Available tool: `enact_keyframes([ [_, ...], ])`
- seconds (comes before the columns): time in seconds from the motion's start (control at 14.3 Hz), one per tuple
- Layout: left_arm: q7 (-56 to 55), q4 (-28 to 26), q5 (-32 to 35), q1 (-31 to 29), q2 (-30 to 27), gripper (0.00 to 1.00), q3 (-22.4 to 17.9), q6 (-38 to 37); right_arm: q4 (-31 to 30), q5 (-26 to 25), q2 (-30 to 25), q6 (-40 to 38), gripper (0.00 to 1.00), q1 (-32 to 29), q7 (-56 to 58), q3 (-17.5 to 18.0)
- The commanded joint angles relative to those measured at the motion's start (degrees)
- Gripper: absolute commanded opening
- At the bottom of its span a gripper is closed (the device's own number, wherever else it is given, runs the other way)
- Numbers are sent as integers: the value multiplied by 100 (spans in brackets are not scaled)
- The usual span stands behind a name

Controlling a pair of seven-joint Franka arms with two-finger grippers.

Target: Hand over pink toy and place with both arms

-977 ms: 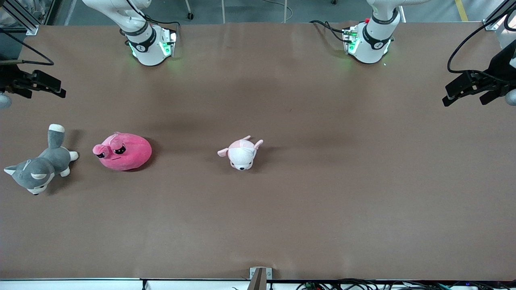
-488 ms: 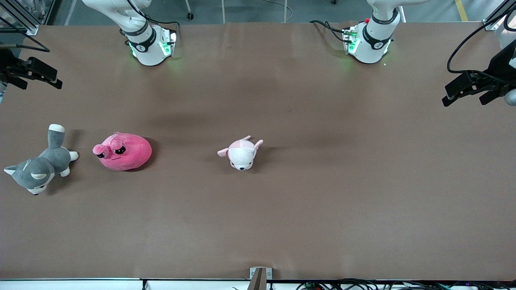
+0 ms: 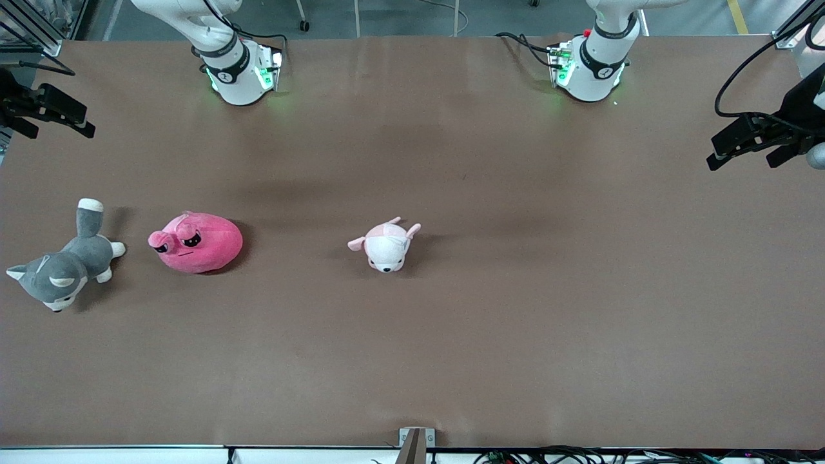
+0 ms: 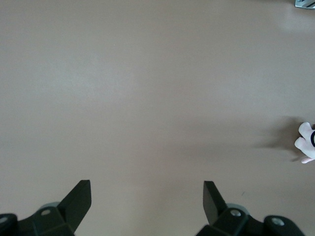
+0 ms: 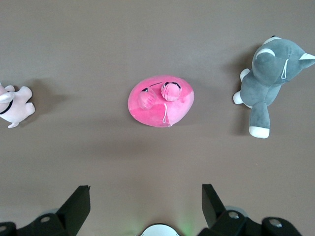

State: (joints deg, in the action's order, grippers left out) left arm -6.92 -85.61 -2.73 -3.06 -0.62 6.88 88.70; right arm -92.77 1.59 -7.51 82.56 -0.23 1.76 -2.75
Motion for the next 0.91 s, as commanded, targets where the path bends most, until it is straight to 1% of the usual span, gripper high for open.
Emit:
enact_keyframes([
  [0.0,-20,97,10,7,27,100,42,-54,109,-53,-84,-3,100,40,-88,11],
  [0.28,-20,97,10,7,27,100,42,-54,435,-53,117,6,100,14,-36,11],
  [0.84,-20,97,10,7,27,100,51,-54,365,-18,144,-117,100,-12,-27,-7],
])
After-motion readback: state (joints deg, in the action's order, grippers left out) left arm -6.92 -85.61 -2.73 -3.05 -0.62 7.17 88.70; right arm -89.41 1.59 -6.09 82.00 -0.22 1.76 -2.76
